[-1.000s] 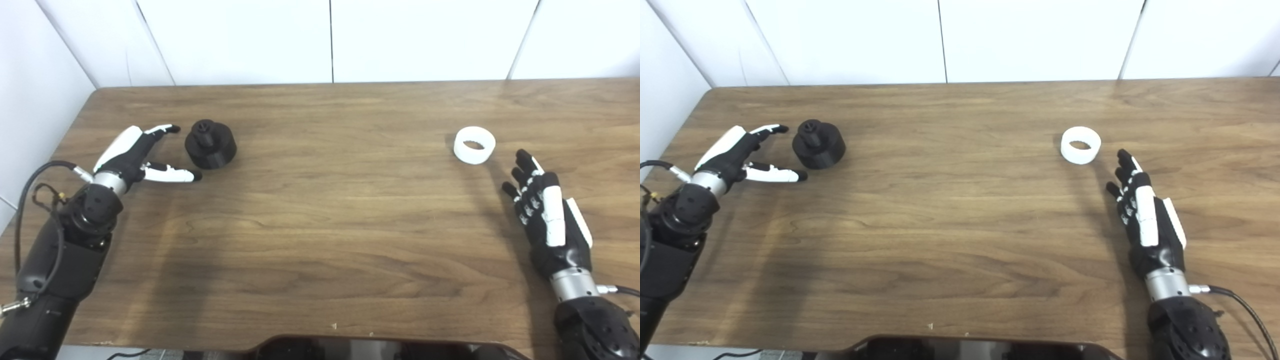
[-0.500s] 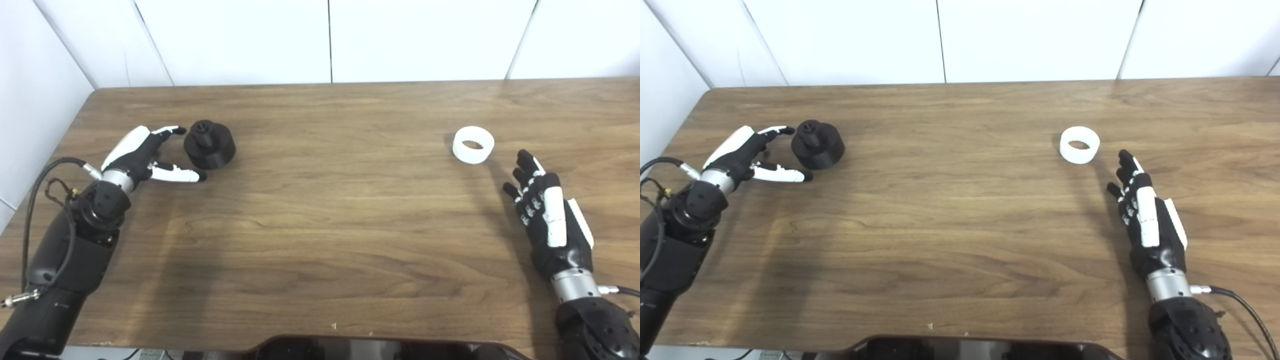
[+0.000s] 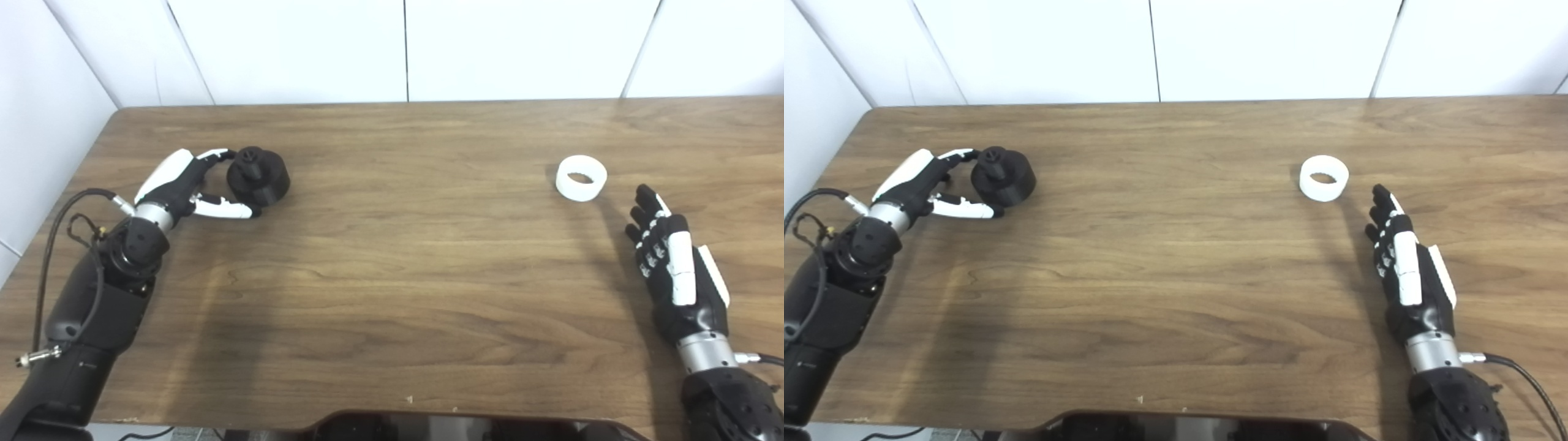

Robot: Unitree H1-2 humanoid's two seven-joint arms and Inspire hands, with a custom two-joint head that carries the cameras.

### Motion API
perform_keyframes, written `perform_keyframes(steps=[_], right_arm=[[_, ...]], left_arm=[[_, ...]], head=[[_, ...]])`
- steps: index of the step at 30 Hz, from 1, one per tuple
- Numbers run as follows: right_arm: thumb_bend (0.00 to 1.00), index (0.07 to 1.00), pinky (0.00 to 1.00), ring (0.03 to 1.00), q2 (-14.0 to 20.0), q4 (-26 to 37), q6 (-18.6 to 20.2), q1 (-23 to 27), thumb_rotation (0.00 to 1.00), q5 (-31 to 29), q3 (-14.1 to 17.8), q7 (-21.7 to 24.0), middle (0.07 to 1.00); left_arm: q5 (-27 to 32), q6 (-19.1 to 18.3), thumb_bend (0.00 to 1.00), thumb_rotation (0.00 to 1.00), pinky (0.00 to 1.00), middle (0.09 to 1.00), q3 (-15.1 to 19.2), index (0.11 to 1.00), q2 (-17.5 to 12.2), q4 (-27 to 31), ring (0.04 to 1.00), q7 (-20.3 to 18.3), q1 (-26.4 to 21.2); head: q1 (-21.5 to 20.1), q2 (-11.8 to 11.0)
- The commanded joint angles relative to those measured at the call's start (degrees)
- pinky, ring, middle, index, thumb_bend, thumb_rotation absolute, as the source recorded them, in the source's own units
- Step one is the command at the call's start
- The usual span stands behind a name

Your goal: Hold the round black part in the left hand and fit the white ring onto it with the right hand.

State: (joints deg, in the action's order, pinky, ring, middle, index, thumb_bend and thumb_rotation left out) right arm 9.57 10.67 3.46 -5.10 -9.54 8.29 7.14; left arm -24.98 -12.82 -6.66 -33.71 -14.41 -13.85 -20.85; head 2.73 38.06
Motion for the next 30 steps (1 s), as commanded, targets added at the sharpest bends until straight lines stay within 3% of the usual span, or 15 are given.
perform_keyframes(steps=[1, 16, 24, 30], right_arm=[[0.56, 0.956, 1.0, 1.0, -0.04, 0.23, -2.25, -0.75, 1.0, -0.17, -0.08, 0.09, 0.992], [0.56, 0.962, 1.0, 1.0, 0.01, 0.36, -2.91, -1.58, 1.0, -0.59, 0.25, 0.11, 0.993], [0.57, 0.961, 1.0, 1.0, 0.33, 0.13, -3.04, -1.69, 1.0, -0.79, 0.51, 0.05, 0.991], [0.6, 0.962, 1.0, 1.0, 0.73, -0.14, -3.18, -1.56, 1.0, -1.04, 0.69, 0.23, 0.993]], left_arm=[[-0.69, 1.01, 0.95, 0.33, 0.89, 0.956, 0.6, 0.895, -1.2, 0.05, 0.988, 1.76, -3.79], [-0.72, 1.85, 0.93, 0.28, 0.89, 0.944, 0.47, 0.871, 0.35, -2.3, 0.988, 3.41, -4.75], [-1.46, 1.03, 0.86, 0.23, 0.93, 0.931, 0.19, 0.74, 0.66, -2.57, 0.995, 3.83, -5.05], [-1.62, 0.4, 0.84, 0.21, 0.91, 0.927, 0.12, 0.695, 0.69, -1.95, 0.989, 3.89, -4.69]], head=[[0.07, 0.06], [-0.19, -0.01], [-0.04, 0.04], [0.11, 0.06]])
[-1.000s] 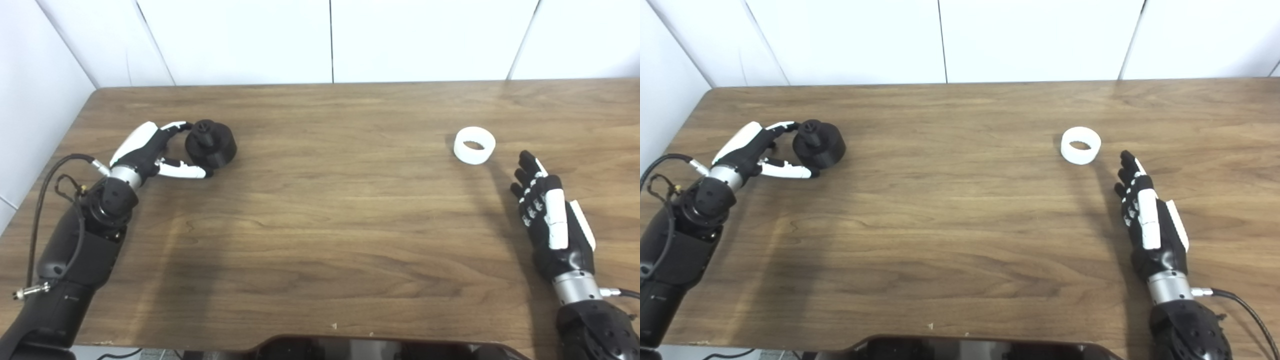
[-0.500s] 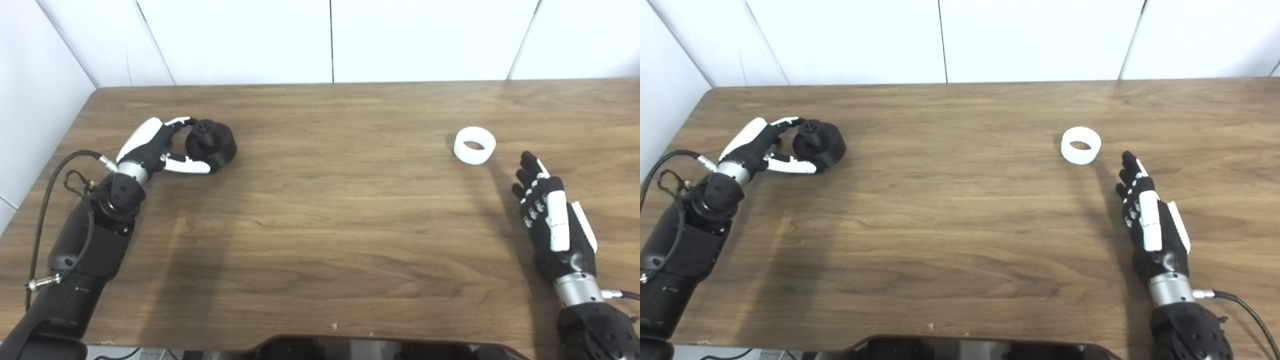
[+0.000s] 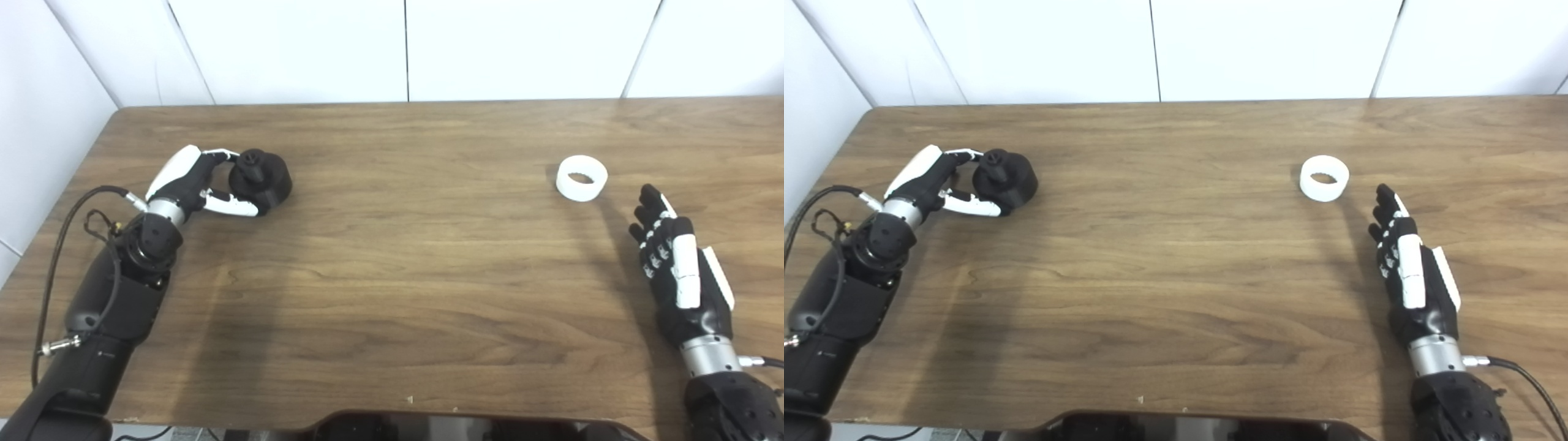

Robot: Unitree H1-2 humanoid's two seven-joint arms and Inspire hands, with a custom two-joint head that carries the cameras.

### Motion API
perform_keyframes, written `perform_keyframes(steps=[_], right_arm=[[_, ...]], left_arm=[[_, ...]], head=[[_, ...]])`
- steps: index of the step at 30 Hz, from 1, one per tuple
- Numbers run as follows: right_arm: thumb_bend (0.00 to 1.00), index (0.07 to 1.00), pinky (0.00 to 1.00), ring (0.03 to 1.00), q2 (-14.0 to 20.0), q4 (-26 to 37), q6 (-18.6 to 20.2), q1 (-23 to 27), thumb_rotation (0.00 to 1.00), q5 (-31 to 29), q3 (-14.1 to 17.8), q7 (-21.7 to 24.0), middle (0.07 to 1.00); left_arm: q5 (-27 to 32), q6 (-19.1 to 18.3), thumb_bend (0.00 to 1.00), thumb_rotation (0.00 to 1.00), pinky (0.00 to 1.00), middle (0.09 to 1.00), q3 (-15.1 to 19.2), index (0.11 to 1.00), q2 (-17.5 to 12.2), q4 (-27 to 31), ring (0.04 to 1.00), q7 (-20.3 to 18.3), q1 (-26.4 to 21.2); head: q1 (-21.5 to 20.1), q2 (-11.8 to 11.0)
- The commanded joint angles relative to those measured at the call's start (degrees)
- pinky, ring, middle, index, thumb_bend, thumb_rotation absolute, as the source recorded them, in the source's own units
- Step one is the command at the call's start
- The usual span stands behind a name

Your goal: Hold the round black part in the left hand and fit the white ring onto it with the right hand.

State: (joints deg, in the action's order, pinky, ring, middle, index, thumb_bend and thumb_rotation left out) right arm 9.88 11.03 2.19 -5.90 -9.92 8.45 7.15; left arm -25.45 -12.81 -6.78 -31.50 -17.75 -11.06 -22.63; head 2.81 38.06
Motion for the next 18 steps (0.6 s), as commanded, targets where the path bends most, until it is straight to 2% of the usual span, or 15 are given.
perform_keyframes(steps=[1, 14, 18], right_arm=[[0.6, 0.962, 1.0, 1.0, 0.48, -0.56, -1.92, -0.72, 1.0, -0.76, 0.56, 0.27, 0.994], [0.61, 0.961, 1.0, 1.0, 0.37, -0.29, -1.05, -0.59, 1.0, -0.18, 0.16, -0.21, 0.99], [0.59, 0.965, 1.0, 1.0, 0.54, 0.1, -0.64, -0.69, 1.0, -0.13, -0.01, 0.0, 0.993]], left_arm=[[-1.2, 0.31, 0.83, 0.21, 0.91, 0.926, 0.24, 0.691, -1.5, 1.52, 0.987, 1.19, -2.83], [-0.71, 3.52, 0.82, 0.2, 0.88, 0.896, 0.69, 0.644, -0.8, 2.19, 0.948, 3.79, -1.57], [-1.26, 2.59, 0.81, 0.22, 0.88, 0.895, 0.55, 0.647, -0.33, 3.33, 0.948, 3.56, -1.23]], head=[[0.07, 0.15], [-0.01, 0.2], [-0.07, 0.25]])
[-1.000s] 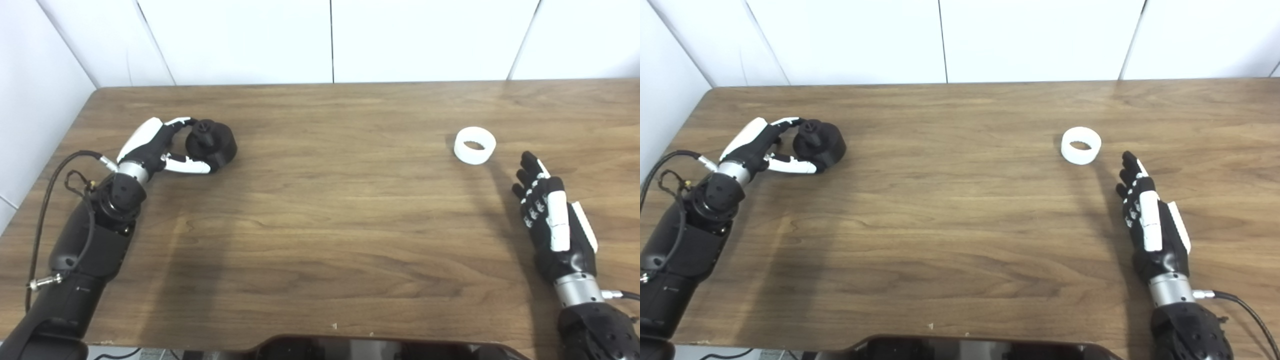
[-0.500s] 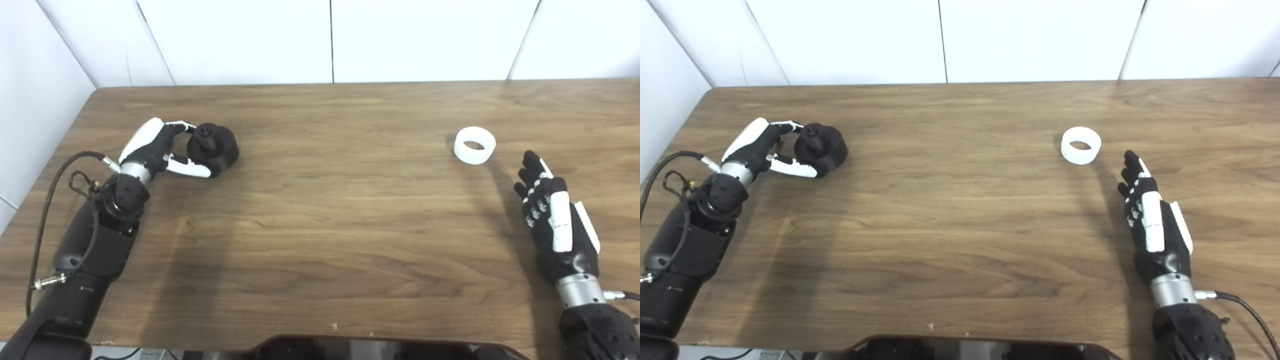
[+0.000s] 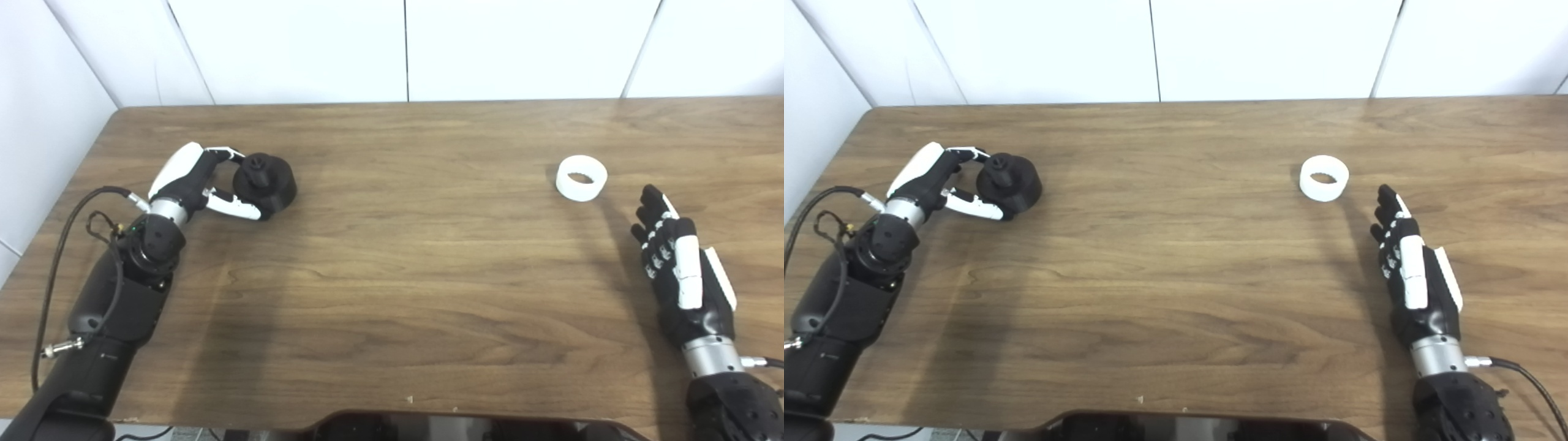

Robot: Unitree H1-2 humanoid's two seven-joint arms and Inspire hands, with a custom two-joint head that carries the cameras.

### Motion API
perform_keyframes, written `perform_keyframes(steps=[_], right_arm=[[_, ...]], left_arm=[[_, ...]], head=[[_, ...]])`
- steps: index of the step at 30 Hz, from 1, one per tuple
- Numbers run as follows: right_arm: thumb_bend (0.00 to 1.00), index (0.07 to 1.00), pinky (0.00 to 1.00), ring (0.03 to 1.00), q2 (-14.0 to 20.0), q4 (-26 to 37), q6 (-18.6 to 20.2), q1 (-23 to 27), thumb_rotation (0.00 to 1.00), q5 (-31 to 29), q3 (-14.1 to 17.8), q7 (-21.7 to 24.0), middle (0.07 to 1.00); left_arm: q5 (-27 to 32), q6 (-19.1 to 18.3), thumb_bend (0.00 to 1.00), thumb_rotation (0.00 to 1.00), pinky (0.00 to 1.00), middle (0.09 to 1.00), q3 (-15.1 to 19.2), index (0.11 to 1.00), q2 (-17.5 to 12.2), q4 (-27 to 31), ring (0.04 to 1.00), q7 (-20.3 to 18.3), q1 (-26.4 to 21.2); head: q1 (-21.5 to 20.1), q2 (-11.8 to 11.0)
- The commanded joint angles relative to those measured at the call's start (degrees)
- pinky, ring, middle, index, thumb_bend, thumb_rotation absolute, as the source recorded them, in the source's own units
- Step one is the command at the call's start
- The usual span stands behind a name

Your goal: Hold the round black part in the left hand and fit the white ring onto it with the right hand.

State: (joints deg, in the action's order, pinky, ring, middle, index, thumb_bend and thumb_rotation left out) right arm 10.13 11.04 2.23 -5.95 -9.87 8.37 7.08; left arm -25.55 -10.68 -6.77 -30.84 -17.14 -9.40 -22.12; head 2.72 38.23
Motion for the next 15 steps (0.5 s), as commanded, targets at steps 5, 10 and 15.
perform_keyframes(steps=[5, 10, 15], right_arm=[[0.61, 0.974, 1.0, 1.0, 0.35, 0.0, -0.76, -0.72, 1.0, -0.48, -0.01, 0.3, 0.999], [0.59, 0.97, 1.0, 1.0, 0.37, 0.2, -0.29, -0.72, 1.0, -0.45, -0.25, 0.28, 0.996], [0.59, 0.965, 1.0, 1.0, 0.24, 0.06, -0.16, -0.57, 1.0, -0.21, -0.54, 0.08, 0.99]], left_arm=[[-1.62, -0.04, 0.82, 0.23, 0.9, 0.891, 0.52, 0.643, -0.48, 5.13, 0.96, 1.26, -0.81], [-2.66, -0.49, 0.81, 0.24, 0.9, 0.893, -0.86, 0.646, -1.22, 9.44, 0.966, -1.27, 0.39], [-2.24, -0.91, 0.83, 0.26, 0.89, 0.897, -1.44, 0.656, -1.12, 14.03, 0.966, -3.58, 1.61]], head=[[-0.36, 0.16], [-0.45, 0.14], [-0.98, 0.19]])
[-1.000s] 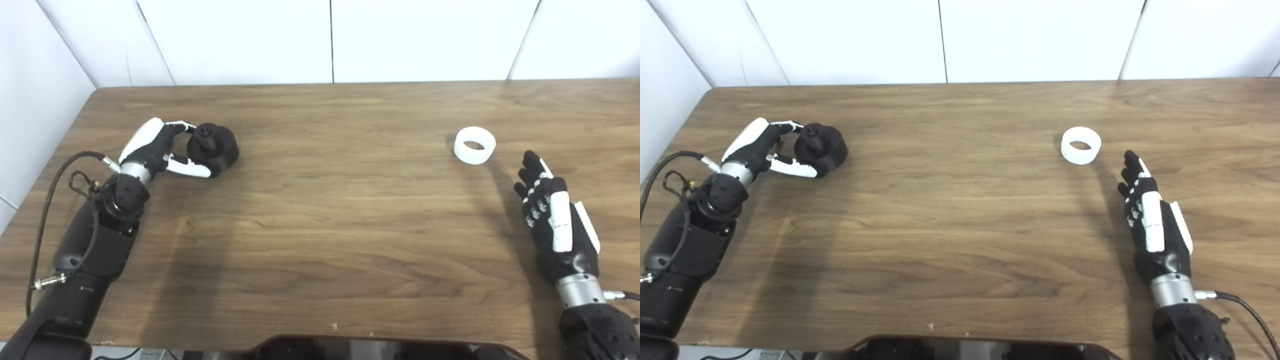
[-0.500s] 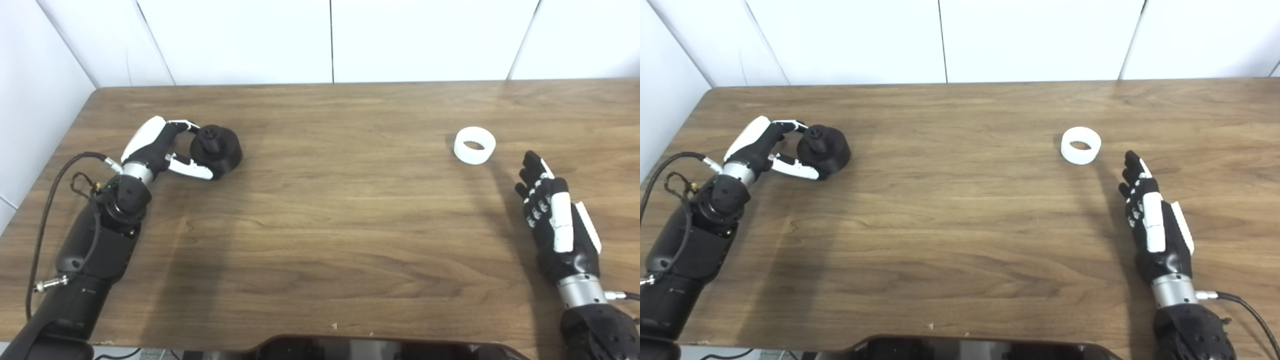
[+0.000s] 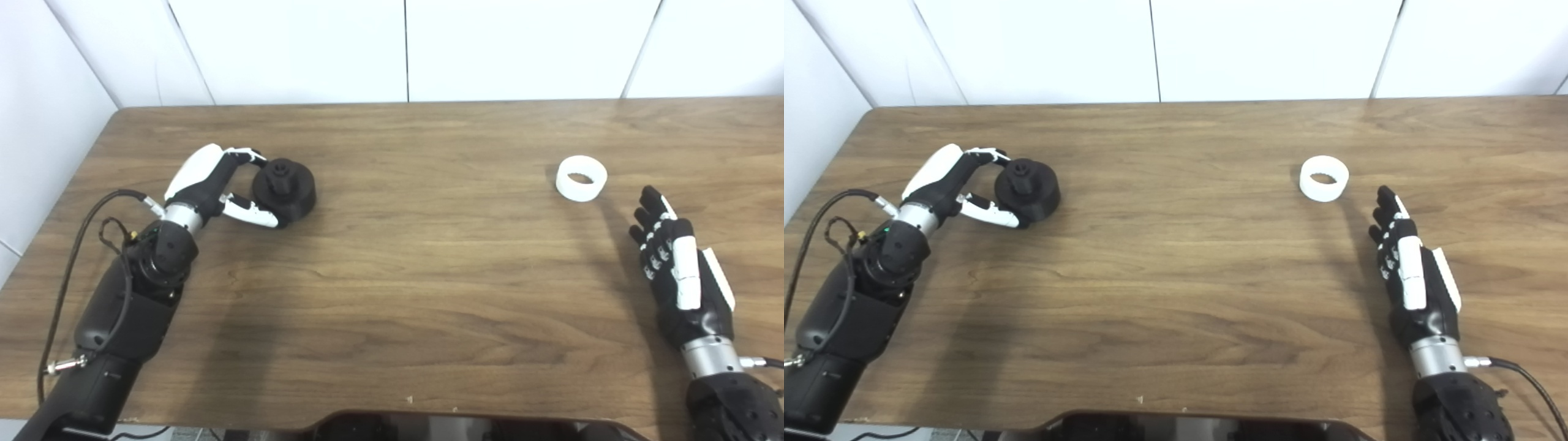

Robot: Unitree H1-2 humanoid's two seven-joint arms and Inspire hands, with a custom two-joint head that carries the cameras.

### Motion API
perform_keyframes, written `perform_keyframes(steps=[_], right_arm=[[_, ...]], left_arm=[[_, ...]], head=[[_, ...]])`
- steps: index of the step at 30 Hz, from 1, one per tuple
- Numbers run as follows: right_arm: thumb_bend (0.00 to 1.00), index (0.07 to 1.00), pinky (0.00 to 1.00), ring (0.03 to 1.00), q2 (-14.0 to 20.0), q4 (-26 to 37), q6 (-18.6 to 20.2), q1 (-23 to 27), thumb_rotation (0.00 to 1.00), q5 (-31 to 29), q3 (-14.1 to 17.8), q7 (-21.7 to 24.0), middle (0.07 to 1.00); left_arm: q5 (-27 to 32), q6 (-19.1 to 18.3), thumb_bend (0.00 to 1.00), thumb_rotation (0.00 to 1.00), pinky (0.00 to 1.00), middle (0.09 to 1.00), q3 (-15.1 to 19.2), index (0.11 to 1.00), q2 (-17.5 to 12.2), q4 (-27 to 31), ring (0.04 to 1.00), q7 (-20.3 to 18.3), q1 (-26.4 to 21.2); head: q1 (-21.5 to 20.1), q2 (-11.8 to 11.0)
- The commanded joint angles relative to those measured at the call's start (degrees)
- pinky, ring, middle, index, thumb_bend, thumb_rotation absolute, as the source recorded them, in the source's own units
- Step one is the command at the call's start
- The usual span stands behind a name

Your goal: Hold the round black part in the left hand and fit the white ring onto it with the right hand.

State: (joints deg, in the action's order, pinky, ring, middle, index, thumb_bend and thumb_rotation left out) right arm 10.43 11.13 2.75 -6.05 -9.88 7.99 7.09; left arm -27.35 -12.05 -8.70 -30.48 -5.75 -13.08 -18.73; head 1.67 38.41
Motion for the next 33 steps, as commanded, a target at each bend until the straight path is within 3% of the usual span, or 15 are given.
perform_keyframes(steps=[1, 8, 15, 22, 28, 33], right_arm=[[0.59, 0.963, 1.0, 1.0, -0.09, -0.03, -0.53, -0.47, 1.0, 0.03, -0.2, -0.06, 0.988], [0.61, 0.964, 1.0, 1.0, -0.36, 0.51, 0.25, -0.58, 1.0, 0.06, -0.22, -0.27, 0.99], [0.61, 0.975, 1.0, 1.0, -0.27, 1.02, 0.4, -0.76, 1.0, 0.16, -0.39, -0.18, 0.99], [0.62, 0.971, 1.0, 1.0, -0.4, 1.14, 0.59, -0.78, 1.0, 0.8, -0.66, -0.52, 0.987], [0.63, 0.972, 1.0, 1.0, -0.39, 1.47, 0.82, -0.88, 1.0, 0.73, -0.66, -0.53, 0.991], [0.6, 0.975, 1.0, 1.0, -0.41, 2.44, 1.63, -1.12, 1.0, 0.7, -0.67, -0.7, 0.991]], left_arm=[[-0.32, 0.57, 0.83, 0.27, 0.89, 0.898, 0.36, 0.656, -1.39, 3.57, 0.967, -0.36, -1.49], [-1.44, 0.1, 0.83, 0.28, 0.89, 0.9, -1.46, 0.64, -0.1, 8.72, 0.969, -2.32, 0.07], [-1.91, 0.99, 0.81, 0.24, 0.87, 0.899, -3.49, 0.63, 2.02, 11.32, 0.963, -3.22, 1.14], [-2.34, 0.84, 0.8, 0.24, 0.87, 0.908, -5.56, 0.658, 3.71, 14.73, 0.971, -5.49, 2.5], [-3.95, 3.51, 0.81, 0.27, 0.86, 0.903, -8.32, 0.665, 5.4, 15.39, 0.965, -5.43, 3.75], [-5.0, 3.52, 0.82, 0.31, 0.86, 0.909, -10.01, 0.671, 7.44, 16.19, 0.974, -6.09, 4.84]], head=[[-0.01, 0.0], [-0.35, 0.13], [-0.42, 0.41], [-0.6, 0.7], [-0.78, 0.9], [-0.75, 1.08]])
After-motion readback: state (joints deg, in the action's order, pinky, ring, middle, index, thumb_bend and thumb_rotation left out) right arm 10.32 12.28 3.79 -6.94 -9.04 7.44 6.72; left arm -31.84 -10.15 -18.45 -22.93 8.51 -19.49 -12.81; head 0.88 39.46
